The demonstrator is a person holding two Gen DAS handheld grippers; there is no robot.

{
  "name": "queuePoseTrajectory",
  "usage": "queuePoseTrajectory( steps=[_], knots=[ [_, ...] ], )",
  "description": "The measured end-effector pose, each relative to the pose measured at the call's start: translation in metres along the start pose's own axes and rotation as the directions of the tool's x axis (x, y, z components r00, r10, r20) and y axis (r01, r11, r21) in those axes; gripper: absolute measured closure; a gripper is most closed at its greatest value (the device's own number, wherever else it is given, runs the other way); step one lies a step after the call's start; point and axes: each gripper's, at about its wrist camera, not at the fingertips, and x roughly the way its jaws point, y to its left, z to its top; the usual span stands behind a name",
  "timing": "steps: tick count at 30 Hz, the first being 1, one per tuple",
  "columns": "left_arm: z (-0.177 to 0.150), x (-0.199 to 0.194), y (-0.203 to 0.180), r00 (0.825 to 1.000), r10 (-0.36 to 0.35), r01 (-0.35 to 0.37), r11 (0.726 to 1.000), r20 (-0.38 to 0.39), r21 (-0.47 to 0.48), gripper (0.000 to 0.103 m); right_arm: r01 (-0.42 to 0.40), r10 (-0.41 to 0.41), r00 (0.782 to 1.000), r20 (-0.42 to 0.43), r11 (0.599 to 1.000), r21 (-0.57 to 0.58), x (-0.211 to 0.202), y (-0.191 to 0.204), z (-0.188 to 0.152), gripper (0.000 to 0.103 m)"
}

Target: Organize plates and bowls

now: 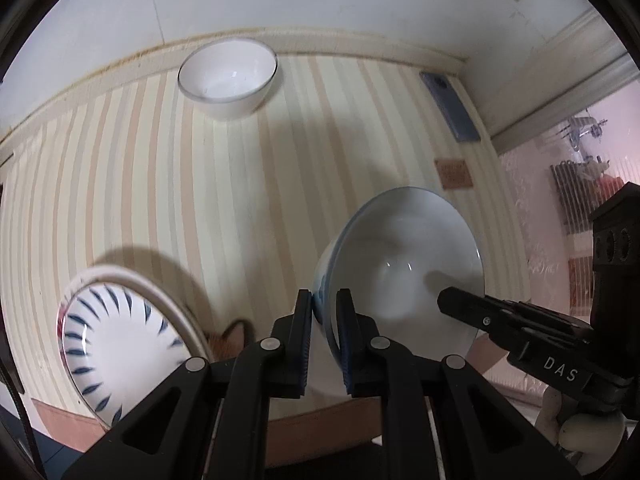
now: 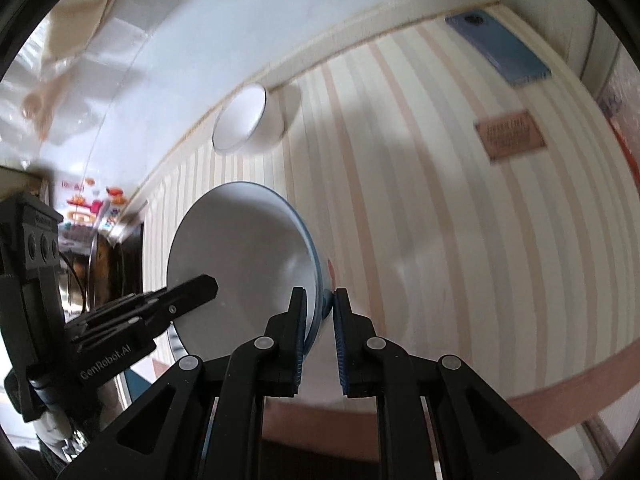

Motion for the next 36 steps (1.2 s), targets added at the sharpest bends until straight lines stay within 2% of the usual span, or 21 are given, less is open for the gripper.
queuePoseTrajectory(
  steps=[9,18,28,36],
  knots=[
    [-0.028,0.025,0.002,0.997,0.037,-0.035,0.999,-0.068,0.031,0.093,0.018,-0.016,0.997,-0.08,1.0,0.023,0.033,-0.012,-0.031,0.088],
    [-0.033,0.046,0.001,0.992,0.068,-0.064,0.997,-0.11,0.041,0.093,0.044,-0.042,0.993,-0.113,0.999,0.014,0.047,-0.016,-0.036,0.088],
    [-0.026,0.051,0.003,0.989,0.097,-0.091,0.994,-0.116,0.052,0.093,0.074,-0.076,0.988,-0.138,0.997,-0.016,0.055,-0.007,-0.03,0.088],
    [-0.032,0.058,0.007,0.987,0.091,-0.089,0.996,-0.136,0.023,0.093,0.096,-0.102,0.977,-0.186,0.995,-0.041,0.054,-0.002,-0.025,0.082]
  ],
)
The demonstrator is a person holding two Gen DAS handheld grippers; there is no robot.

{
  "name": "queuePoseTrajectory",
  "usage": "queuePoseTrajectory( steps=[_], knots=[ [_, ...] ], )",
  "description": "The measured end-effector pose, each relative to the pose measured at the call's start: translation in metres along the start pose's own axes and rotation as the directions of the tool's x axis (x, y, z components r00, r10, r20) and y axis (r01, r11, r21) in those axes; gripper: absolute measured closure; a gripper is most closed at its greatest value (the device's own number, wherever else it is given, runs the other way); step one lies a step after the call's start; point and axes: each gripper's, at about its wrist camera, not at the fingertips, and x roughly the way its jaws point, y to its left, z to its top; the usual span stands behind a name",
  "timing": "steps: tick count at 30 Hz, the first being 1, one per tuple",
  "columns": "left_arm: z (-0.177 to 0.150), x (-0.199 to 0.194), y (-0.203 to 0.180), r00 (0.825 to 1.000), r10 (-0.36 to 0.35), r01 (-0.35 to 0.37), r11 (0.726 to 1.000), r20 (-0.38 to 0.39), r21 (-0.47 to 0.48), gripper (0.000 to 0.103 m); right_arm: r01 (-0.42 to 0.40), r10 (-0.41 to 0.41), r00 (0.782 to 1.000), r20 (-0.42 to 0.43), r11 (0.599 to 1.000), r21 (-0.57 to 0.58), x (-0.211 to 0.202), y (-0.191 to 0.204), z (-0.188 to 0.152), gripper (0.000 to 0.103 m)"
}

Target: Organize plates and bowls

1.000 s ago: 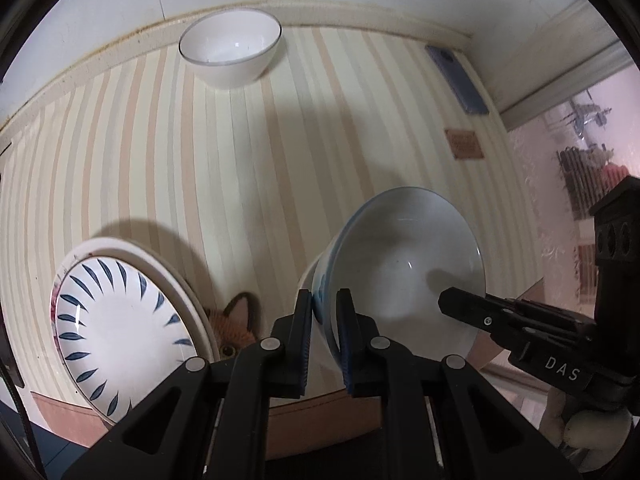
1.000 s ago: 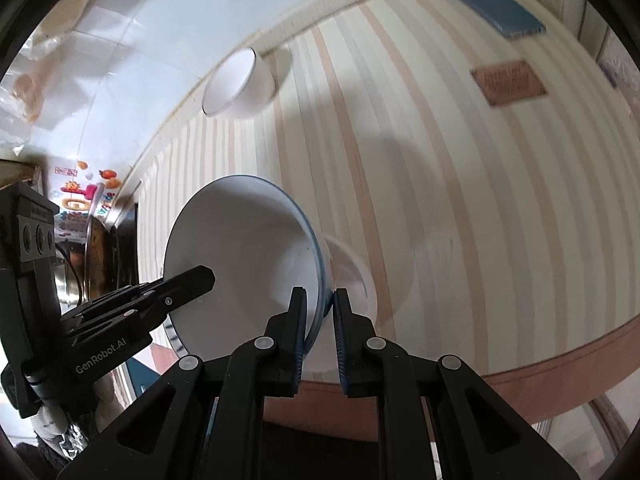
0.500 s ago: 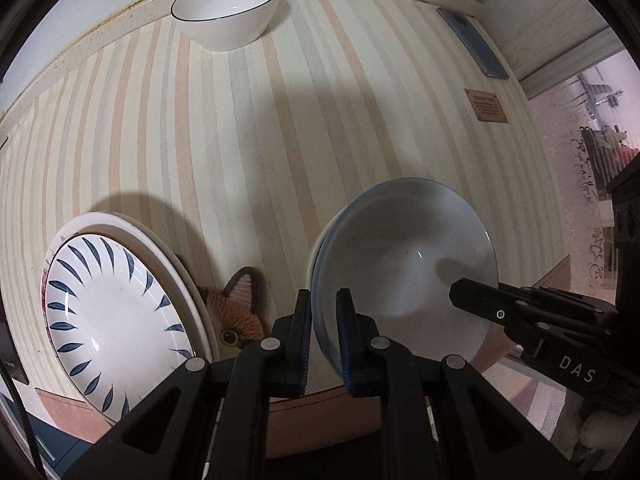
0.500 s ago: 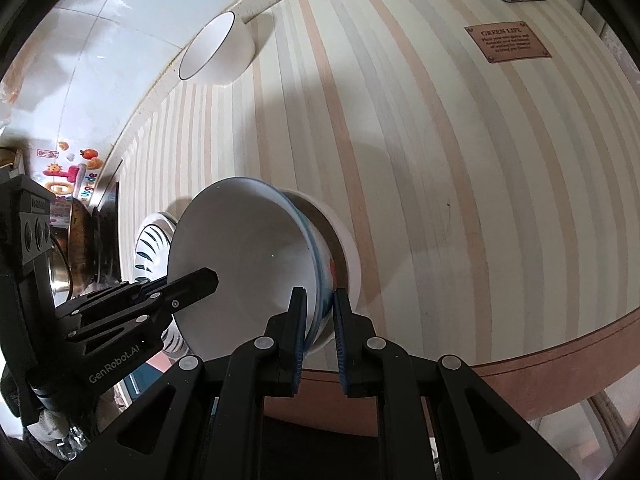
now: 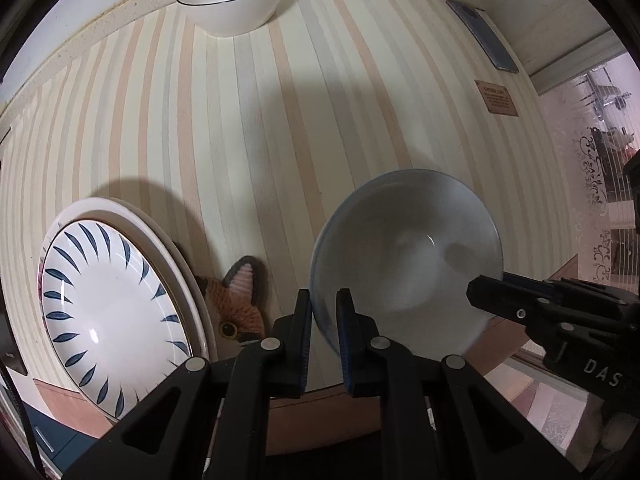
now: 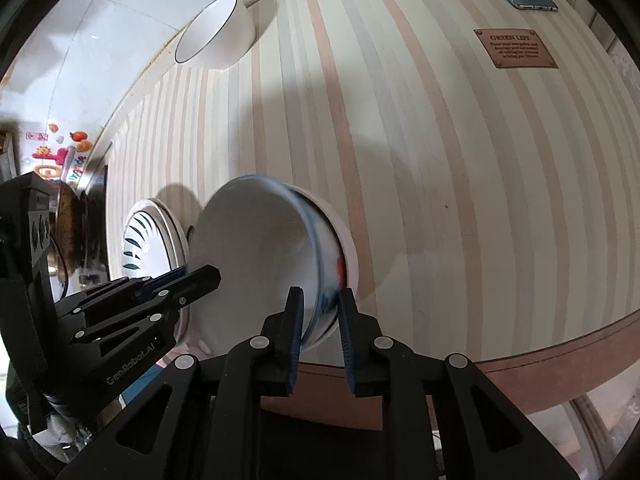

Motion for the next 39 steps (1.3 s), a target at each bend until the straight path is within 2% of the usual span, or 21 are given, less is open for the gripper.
queuePoseTrajectory(
  steps=[3,6,8,9,10,12,13,15,18,20,22,24,25,26,27,28,30,32,39],
  knots=[
    [0.001,-0.006,0.003,1.0,-0.012,0.012,1.0,-0.003,-0.013,0.093,-0.014,0.014,1.0,-0.024,1.0,-0.002,-0.004,-0.002,0.003,0.082],
    [0.012,-0.029,0.017,0.998,-0.029,0.032,0.998,0.048,-0.055,0.092,-0.042,0.042,0.999,0.002,0.999,0.013,-0.023,-0.004,0.014,0.082],
    [0.03,-0.048,0.033,0.995,-0.044,0.055,0.992,0.095,-0.111,0.09,-0.082,0.081,0.996,0.042,0.996,0.034,-0.039,-0.004,0.031,0.079],
    [0.045,-0.056,0.044,0.992,-0.037,0.055,0.987,0.119,-0.151,0.081,-0.118,0.114,0.99,0.08,0.992,0.039,-0.047,-0.003,0.046,0.078],
    [0.057,-0.061,0.054,0.989,-0.031,0.056,0.982,0.141,-0.179,0.079,-0.14,0.135,0.985,0.103,0.99,0.034,-0.051,-0.001,0.059,0.073],
    [0.085,-0.066,0.073,0.982,-0.009,0.053,0.972,0.188,-0.229,0.079,-0.166,0.162,0.979,0.127,0.986,0.018,-0.049,0.007,0.09,0.064],
    [0.106,-0.065,0.088,0.978,0.01,0.047,0.963,0.21,-0.264,0.079,-0.177,0.174,0.975,0.137,0.984,0.013,-0.044,0.012,0.108,0.063],
    [0.136,-0.058,0.104,0.976,0.01,0.059,0.951,0.22,-0.304,0.079,-0.192,0.191,0.971,0.142,0.981,-0.002,-0.026,0.025,0.148,0.063],
    [0.179,-0.032,0.128,0.981,-0.02,0.09,0.926,0.191,-0.366,0.079,-0.195,0.192,0.968,0.161,0.981,0.004,-0.001,0.04,0.194,0.063],
    [0.197,-0.011,0.142,0.987,-0.048,0.108,0.906,0.156,-0.409,0.079,-0.217,0.209,0.96,0.186,0.976,0.023,0.013,0.049,0.221,0.063],
    [0.21,0.006,0.15,0.988,-0.075,0.126,0.891,0.133,-0.435,0.079,-0.206,0.194,0.965,0.178,0.977,0.054,0.03,0.056,0.247,0.063],
    [0.219,0.017,0.152,0.989,-0.077,0.124,0.891,0.124,-0.437,0.079,-0.207,0.195,0.968,0.161,0.976,0.066,0.045,0.063,0.264,0.063],
    [0.222,0.022,0.153,0.989,-0.073,0.121,0.89,0.125,-0.44,0.079,-0.203,0.191,0.969,0.154,0.977,0.064,0.05,0.064,0.269,0.063],
    [0.223,0.025,0.153,0.988,-0.07,0.125,0.888,0.138,-0.442,0.084,-0.198,0.187,0.971,0.15,0.979,0.057,0.055,0.067,0.273,0.064],
    [0.222,0.026,0.151,0.987,-0.073,0.131,0.889,0.147,-0.439,0.088,-0.187,0.179,0.971,0.159,0.982,0.038,0.059,0.07,0.276,0.077],
    [0.22,0.026,0.148,0.987,-0.053,0.114,0.896,0.151,-0.428,0.088,-0.154,0.147,0.973,0.177,0.988,0.027,0.06,0.072,0.276,0.089],
    [0.215,0.026,0.142,0.986,-0.023,0.087,0.915,0.163,-0.394,0.089,-0.114,0.117,0.972,0.206,0.993,-0.022,0.058,0.078,0.274,0.09],
    [0.214,0.026,0.139,0.985,-0.016,0.08,0.921,0.169,-0.381,0.089,-0.098,0.104,0.972,0.213,0.994,-0.039,0.056,0.079,0.269,0.09],
    [0.186,0.006,0.119,0.98,-0.001,0.07,0.938,0.2,-0.34,0.089,-0.106,0.117,0.967,0.228,0.992,-0.063,0.03,0.077,0.244,0.093]
  ],
)
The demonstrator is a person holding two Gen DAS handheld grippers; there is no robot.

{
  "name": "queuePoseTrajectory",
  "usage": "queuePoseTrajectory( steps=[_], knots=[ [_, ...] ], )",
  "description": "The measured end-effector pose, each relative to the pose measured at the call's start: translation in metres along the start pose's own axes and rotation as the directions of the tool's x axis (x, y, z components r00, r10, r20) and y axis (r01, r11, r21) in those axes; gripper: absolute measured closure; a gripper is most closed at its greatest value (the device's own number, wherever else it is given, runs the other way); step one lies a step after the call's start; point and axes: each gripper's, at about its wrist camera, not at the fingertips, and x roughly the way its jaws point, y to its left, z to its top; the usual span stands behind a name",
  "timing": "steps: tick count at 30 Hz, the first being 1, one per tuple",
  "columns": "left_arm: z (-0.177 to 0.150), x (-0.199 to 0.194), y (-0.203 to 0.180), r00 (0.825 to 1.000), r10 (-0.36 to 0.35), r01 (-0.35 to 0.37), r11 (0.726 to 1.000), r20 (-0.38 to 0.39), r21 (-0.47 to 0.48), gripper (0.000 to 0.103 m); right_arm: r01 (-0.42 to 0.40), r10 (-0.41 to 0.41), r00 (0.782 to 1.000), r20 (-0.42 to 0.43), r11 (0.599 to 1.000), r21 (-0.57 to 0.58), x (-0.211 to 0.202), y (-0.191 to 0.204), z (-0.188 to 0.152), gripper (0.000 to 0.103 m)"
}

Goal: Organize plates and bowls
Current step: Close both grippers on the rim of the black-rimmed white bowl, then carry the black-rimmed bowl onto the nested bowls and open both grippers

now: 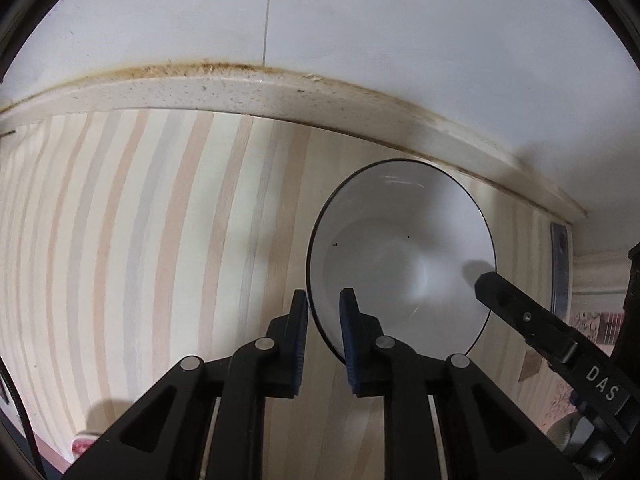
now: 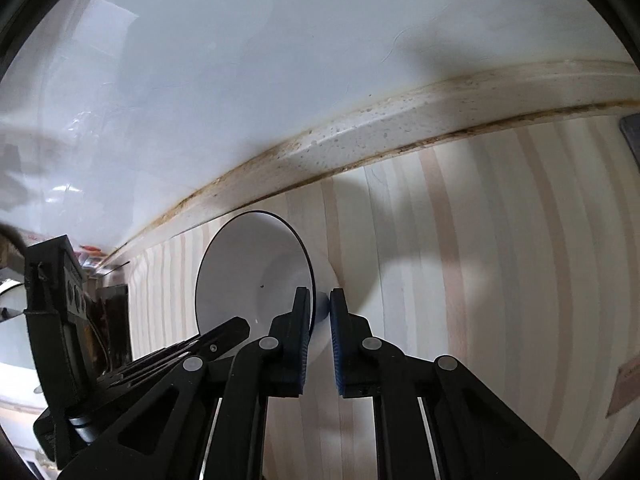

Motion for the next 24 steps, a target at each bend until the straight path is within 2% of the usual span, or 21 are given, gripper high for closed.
queuePoseTrajectory(
  steps=[5,13,18,24],
  knots=[
    [-0.03,-0.04,-0.012,0.999,-0.022,0.021,0.999,0.037,0.047,0.089,-0.002,0.003,1.0,0.028,1.0,-0.023,-0.039,0.008,-0.028,0.093],
    [-0.09,-0.098,-0.038,0.994,-0.061,0.048,0.989,0.091,0.138,0.089,0.014,-0.01,0.997,0.083,0.999,-0.043,-0.118,0.01,-0.101,0.093],
    [-0.131,-0.111,-0.046,0.992,-0.085,0.069,0.982,0.089,0.174,0.089,0.029,-0.025,0.994,0.109,0.999,-0.038,-0.155,0.005,-0.146,0.093],
    [-0.182,-0.108,-0.048,0.993,-0.109,0.1,0.976,0.037,0.194,0.089,0.036,-0.034,0.993,0.117,0.999,-0.011,-0.181,-0.006,-0.196,0.093]
  ],
)
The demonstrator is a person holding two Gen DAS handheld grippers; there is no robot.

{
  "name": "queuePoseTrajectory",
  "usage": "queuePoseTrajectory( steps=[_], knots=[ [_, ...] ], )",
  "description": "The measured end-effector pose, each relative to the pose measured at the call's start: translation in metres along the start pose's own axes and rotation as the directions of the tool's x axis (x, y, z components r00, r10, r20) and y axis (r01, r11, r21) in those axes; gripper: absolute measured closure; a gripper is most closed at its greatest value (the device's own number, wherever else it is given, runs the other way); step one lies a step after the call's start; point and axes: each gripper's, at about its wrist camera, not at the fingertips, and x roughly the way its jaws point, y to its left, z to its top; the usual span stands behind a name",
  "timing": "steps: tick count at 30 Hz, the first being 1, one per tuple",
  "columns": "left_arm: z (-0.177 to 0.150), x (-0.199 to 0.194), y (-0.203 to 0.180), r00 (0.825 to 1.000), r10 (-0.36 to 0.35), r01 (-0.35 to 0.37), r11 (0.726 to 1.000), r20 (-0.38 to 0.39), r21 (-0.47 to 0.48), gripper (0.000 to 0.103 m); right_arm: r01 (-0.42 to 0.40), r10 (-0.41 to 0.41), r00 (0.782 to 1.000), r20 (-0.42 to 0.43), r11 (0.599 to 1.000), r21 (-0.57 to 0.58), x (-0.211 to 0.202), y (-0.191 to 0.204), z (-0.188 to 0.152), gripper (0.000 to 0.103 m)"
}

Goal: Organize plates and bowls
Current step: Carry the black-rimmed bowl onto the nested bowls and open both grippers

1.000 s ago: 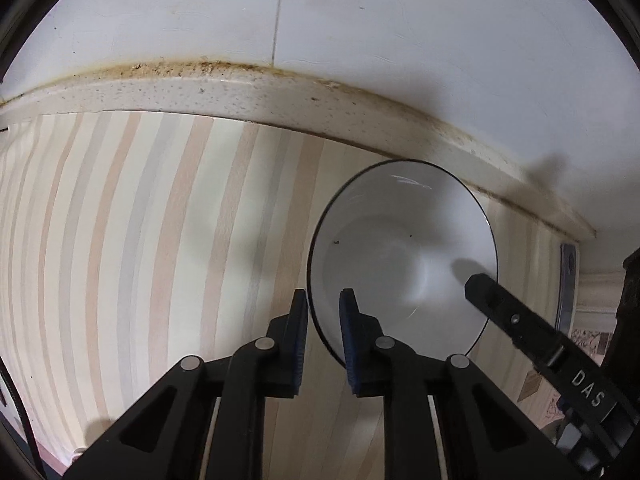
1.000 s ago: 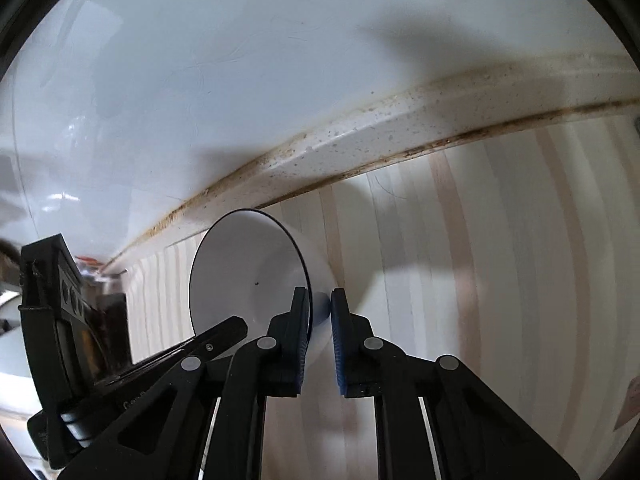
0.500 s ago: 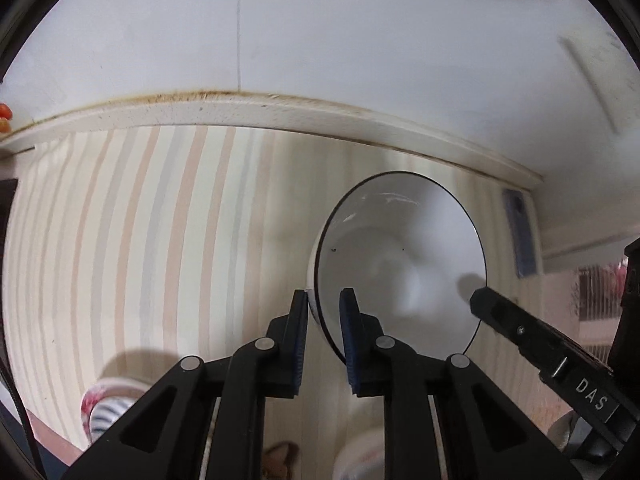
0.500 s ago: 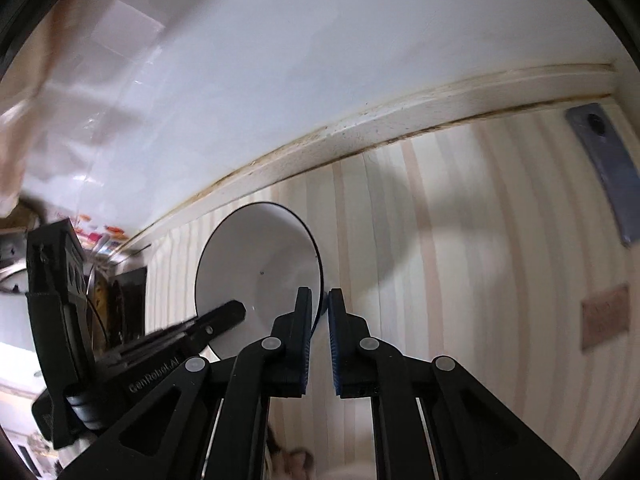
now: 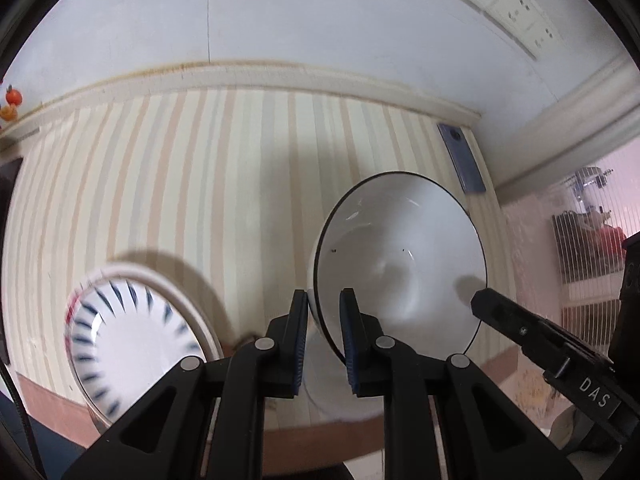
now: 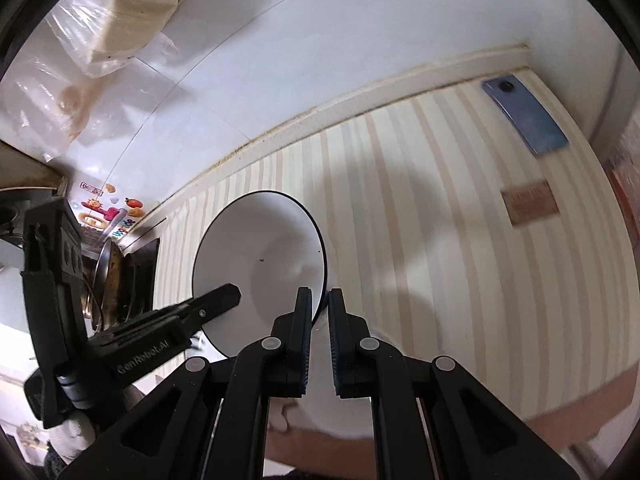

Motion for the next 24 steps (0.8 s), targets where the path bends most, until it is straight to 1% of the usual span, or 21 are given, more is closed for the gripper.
queuePoseTrajectory(
  steps=[4,9,16,18,24],
  knots=[
    [-0.029,0.005,-0.002,0.999,-0.004,0.004,1.0,-0.037,0.0,0.089,0.008,-0.007,1.0,-0.015,1.0,0.018,-0.005,-0.01,-0.026,0.093],
    [-0.052,0.024,-0.006,0.997,0.033,-0.031,0.999,-0.075,0.031,0.089,0.025,-0.023,0.999,-0.05,0.999,0.035,0.004,-0.024,-0.051,0.093],
    [-0.068,0.048,-0.007,0.99,0.063,-0.058,0.997,-0.126,0.043,0.089,0.041,-0.035,0.995,-0.095,0.998,0.057,0.021,-0.044,-0.072,0.093],
    [-0.07,0.049,-0.009,0.99,0.083,-0.076,0.995,-0.116,0.06,0.089,0.036,-0.029,0.994,-0.104,0.997,0.066,0.024,-0.048,-0.076,0.093],
    [-0.068,0.05,-0.013,0.988,0.108,-0.099,0.992,-0.11,0.078,0.089,0.031,-0.022,0.993,-0.116,0.996,0.08,0.028,-0.054,-0.079,0.093]
  ],
)
